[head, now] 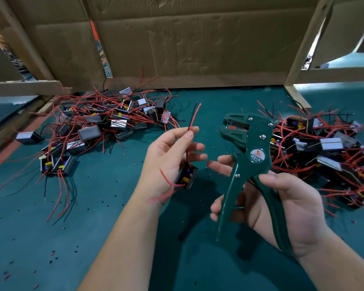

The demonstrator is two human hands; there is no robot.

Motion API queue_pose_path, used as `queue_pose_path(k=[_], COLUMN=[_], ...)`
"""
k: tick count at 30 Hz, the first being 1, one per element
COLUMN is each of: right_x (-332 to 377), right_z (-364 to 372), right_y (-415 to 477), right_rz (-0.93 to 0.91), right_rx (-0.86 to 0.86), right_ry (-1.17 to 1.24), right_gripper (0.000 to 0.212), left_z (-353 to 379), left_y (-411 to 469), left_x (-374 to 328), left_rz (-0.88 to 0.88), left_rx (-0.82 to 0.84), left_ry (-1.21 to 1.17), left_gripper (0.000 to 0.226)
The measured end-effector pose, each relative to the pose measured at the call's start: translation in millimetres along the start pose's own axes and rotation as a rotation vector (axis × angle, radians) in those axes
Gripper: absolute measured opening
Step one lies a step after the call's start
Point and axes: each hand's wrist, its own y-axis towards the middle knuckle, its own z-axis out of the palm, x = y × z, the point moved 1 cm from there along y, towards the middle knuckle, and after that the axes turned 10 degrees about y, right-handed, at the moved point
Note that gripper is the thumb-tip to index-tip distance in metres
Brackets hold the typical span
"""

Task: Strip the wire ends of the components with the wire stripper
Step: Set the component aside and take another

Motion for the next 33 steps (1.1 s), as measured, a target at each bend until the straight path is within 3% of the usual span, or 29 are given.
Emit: queue_pose_path(k=[9,25,29,33], right_x=[-1,1,-3,-5], right_z=[-2,-2,-2,-1], right_y=[2,1,1,4], right_rz=[0.039,0.154,0.113,-0.06], right_rx=[-0.008,0.08,0.048,-0.022], right_ry=[-0.023,0.091,0.064,0.028], right_gripper=[0.072,0.062,0.054,0.06], left_z=[-2,4,3,1], left_y=[-1,-9,-9,-9], left_x=[0,-15,-15,-15], left_rz=[0.054,0.173,0.185,0.179], left_rx=[0.01,-0.027,-0.024,0.005], left_ry=[0.121,0.25,0.262,0.258], left_gripper=[0.014,0.018,0.018,0.021])
